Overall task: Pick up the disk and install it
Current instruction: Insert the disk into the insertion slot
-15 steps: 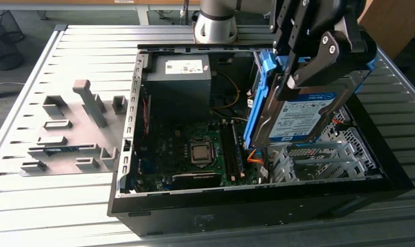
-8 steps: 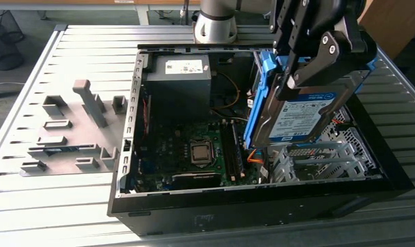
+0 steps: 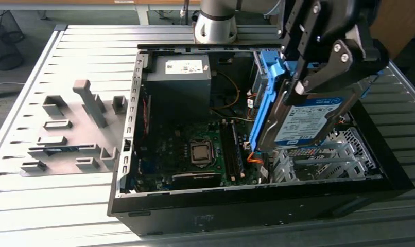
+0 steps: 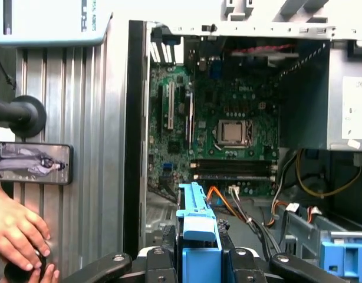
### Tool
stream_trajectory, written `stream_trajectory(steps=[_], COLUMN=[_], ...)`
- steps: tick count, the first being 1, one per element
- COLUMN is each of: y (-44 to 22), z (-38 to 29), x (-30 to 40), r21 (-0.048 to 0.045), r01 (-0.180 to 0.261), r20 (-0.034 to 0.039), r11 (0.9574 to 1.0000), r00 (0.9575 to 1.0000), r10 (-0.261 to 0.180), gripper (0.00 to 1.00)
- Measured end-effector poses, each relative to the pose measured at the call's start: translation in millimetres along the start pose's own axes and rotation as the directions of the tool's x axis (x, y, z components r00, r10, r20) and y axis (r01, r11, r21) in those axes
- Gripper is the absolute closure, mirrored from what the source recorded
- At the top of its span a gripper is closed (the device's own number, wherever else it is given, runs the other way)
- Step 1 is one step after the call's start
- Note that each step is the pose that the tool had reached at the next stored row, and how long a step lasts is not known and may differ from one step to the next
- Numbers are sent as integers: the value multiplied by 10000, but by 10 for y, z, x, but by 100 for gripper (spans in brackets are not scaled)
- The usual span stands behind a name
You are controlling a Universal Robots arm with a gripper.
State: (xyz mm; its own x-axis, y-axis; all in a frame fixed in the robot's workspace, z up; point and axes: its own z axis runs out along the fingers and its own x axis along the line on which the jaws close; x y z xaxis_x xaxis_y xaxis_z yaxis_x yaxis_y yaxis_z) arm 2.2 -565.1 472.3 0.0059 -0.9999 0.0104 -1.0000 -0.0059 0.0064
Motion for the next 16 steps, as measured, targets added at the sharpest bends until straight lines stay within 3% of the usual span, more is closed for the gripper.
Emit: stream_trajectory(steps=[9, 16], y=[-372, -603], z=[98, 154], x=[2, 3], r21=[-7, -11], r01=[0, 0], r20=[2, 2], r11=[10000, 10000], r00=[10000, 10000], r10=[0, 0], gripper=[64, 64])
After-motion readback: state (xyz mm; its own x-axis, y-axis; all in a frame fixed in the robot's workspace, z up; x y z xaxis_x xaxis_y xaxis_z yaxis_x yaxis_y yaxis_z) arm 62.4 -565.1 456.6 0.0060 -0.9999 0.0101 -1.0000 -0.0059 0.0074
